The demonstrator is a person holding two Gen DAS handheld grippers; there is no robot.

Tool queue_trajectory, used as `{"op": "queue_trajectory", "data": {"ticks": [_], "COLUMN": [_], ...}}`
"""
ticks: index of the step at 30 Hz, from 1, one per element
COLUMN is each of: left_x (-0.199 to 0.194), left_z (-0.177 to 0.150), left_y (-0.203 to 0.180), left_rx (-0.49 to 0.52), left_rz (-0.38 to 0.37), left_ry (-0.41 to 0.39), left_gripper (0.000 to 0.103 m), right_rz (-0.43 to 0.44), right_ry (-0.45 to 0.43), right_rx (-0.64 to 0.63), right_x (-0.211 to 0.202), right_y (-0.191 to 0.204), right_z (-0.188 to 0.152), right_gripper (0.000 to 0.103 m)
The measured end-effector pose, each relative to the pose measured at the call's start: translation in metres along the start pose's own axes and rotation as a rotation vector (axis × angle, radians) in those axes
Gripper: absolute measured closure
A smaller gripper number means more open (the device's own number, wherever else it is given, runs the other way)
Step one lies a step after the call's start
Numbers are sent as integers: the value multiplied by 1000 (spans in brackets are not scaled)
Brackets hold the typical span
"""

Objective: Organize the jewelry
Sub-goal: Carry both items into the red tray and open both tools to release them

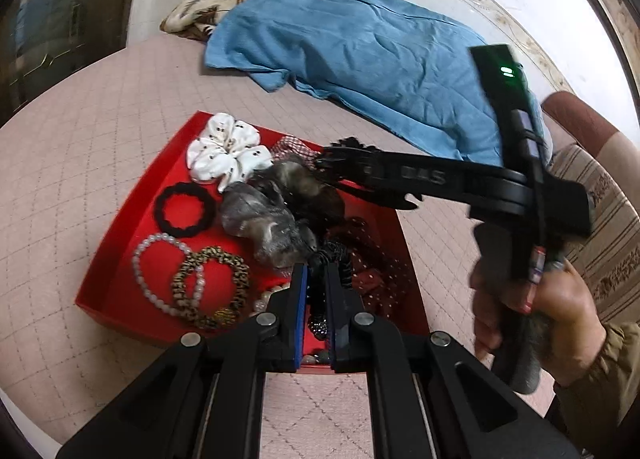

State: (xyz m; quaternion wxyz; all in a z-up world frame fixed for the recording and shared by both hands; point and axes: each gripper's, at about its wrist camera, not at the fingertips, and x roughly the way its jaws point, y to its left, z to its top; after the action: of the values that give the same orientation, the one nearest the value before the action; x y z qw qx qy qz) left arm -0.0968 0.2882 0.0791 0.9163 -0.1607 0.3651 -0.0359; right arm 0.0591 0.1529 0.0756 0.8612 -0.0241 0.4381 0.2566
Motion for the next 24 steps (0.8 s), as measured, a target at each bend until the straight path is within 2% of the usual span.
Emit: {"op": "queue_trajectory", "data": {"ticks": [7,14,17,21,24], "left_x": [13,19,20,17,11], "left_z": [-4,-6,-6,-5,-5], "left_y": [6,5,5,4,1], "left_rx": [-22,-12,-15,-11,-2], "left_rz": [4,6,8,2,-7], "left_ry": [45,60,61,40,9], "left_gripper": [97,96,91,67,60], "right_rz": [-34,-45,-45,-41,-37], "right_ry": [17,10,8,5,-3], "right_rx": [37,55,71,89,99], "right_x": [19,20,20,16,12], "right_y": [-10,-14,-15,-17,-20], "right_z": [2,1,1,-1,-2], "right_gripper": [28,27,23,20,19]}}
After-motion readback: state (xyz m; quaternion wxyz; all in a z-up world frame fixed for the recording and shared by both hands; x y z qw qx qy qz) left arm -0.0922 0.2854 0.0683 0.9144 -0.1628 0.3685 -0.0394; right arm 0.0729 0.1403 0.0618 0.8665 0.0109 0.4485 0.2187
